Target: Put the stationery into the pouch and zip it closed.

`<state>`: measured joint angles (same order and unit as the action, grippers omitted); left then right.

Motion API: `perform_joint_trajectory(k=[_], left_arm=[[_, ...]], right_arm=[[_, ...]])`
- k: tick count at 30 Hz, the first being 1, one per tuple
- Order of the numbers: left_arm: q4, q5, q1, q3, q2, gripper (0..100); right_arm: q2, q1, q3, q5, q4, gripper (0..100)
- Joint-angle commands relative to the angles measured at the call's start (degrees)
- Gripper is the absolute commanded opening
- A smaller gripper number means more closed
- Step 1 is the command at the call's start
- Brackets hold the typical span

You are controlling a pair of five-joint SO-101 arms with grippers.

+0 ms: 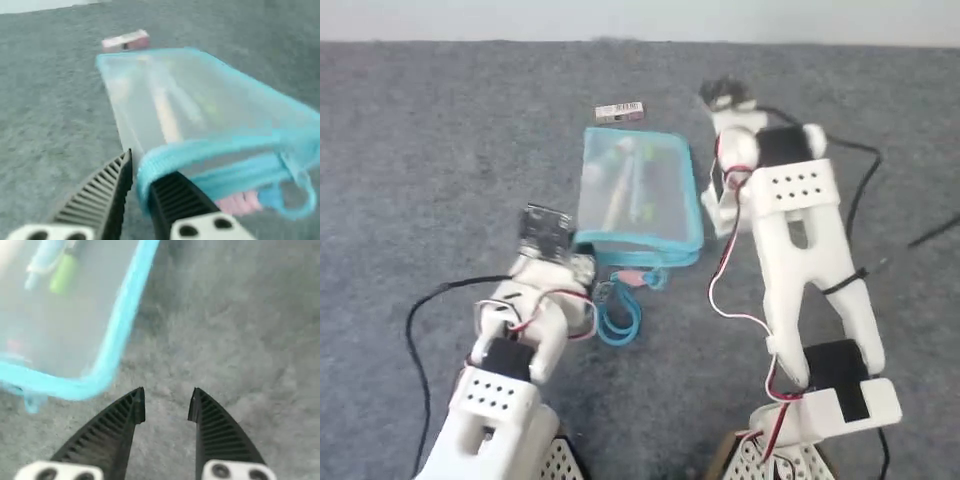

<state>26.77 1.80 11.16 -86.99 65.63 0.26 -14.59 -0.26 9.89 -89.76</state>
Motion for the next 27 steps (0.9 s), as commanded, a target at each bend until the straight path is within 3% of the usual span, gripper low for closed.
perform_joint_trajectory(k=[1,8,16,24,27], left_arm=[[-1.7,-4.5,7.6,-0.3,0.8,2],[11.4,-5.2,9.8,5.3,0.9,26],[25.5,-5.9,8.0,14.1,0.9,26],[22.8,-13.2,-10.5,17.6,0.9,26],[15.5,-12.8,-16.2,19.1,0.4,26]], right_arm=[[-3.9,2.3,7.1,-0.7,6.5,14.1],[-3.9,6.0,8.1,-1.4,6.2,14.1],[-3.6,6.0,8.0,-1.4,6.2,14.1],[-3.8,6.0,8.2,-1.5,6.0,14.1],[-3.6,6.0,8.4,-1.5,5.9,14.1]])
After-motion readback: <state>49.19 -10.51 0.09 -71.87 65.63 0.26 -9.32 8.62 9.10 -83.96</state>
